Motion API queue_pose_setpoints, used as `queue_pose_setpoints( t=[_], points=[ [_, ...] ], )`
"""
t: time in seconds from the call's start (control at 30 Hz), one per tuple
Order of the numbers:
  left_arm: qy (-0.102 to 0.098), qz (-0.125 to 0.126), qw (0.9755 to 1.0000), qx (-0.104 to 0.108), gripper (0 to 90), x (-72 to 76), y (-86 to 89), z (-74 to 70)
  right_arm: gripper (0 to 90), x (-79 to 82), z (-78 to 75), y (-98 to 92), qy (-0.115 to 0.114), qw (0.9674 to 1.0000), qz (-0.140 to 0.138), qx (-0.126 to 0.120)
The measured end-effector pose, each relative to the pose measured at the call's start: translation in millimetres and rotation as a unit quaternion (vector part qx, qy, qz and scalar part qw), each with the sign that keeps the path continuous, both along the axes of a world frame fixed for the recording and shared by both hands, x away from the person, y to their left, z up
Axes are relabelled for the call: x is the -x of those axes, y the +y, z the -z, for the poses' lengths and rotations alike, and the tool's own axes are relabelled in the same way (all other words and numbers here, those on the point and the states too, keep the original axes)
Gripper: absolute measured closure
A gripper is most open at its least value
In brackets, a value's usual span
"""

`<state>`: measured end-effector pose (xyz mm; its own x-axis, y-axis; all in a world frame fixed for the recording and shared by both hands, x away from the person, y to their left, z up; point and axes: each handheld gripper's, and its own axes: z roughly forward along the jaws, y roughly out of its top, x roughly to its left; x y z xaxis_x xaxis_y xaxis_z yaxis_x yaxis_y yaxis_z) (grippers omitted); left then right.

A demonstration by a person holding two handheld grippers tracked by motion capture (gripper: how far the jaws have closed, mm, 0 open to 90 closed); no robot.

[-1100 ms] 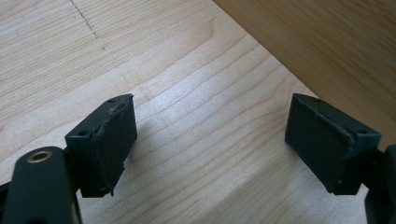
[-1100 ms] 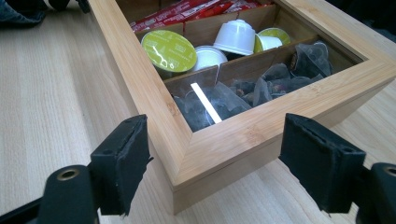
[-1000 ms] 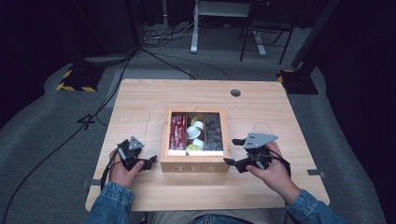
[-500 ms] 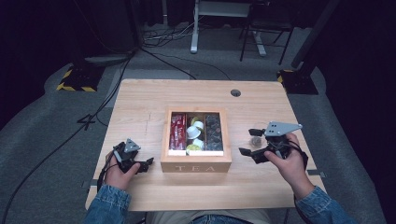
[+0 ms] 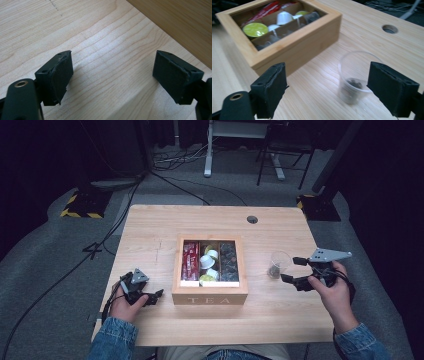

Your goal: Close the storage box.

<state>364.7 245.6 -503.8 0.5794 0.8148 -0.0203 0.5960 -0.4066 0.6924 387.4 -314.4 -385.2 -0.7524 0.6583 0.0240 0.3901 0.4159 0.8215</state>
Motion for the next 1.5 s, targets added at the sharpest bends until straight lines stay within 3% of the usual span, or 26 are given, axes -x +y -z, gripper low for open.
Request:
queue_pose_setpoints(
  t=[0.07,0.23,0.4,0.53,0.8,1.23,1.5],
  points=[
    [0.0,0.0,1.0,0.0,17.0,0.0,0.0,0.0,15.8,-3.6,5.3,-12.3,0.009,0.9998,0.02,0.001],
    [0.0,0.0,1.0,0.001,16.9,-0.3,0.2,0.1,16.1,-9.6,13.4,-25.7,0.028,0.9989,0.037,0.004],
    [0.001,-0.001,1.0,0.0,16.9,-0.4,0.2,0.0,16.4,-16.9,28.6,-41.7,0.042,0.9969,0.061,0.027],
    [0.001,-0.001,1.0,0.0,16.9,-0.5,0.2,0.0,17.2,-19.7,41.3,-49.4,0.037,0.9949,0.08,0.048],
    [0.001,-0.001,1.0,0.001,16.8,-0.6,0.2,0.0,17.7,-18.6,68.7,-62.7,0.049,0.9925,0.107,0.033],
    [0.0,-0.001,1.0,0.002,16.8,-0.8,0.2,0.2,17.8,-16.6,92.1,-65.8,0.069,0.991,0.112,0.025],
    [0.001,-0.001,1.0,0.002,16.6,-1.0,0.2,0.2,16.2,-14.5,105.4,-62.3,0.057,0.9914,0.114,0.031]
  ],
)
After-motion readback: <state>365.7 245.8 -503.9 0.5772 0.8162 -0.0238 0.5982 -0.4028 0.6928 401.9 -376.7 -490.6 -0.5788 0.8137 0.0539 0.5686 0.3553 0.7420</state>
